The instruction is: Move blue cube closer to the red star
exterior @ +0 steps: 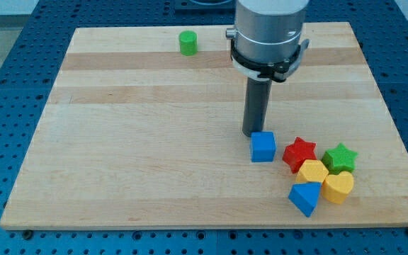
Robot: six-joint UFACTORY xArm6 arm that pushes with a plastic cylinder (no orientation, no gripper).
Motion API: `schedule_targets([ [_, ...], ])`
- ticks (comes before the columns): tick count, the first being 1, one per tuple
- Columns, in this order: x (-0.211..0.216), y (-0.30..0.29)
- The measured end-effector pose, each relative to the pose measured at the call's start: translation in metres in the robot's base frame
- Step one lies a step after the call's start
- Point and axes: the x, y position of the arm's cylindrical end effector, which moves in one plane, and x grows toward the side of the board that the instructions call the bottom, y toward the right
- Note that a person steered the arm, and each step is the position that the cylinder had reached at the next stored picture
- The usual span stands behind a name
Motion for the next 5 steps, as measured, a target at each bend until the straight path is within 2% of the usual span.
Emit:
schedule_targets([
  [2,0.008,0.0],
  [5,0.047,0.0],
])
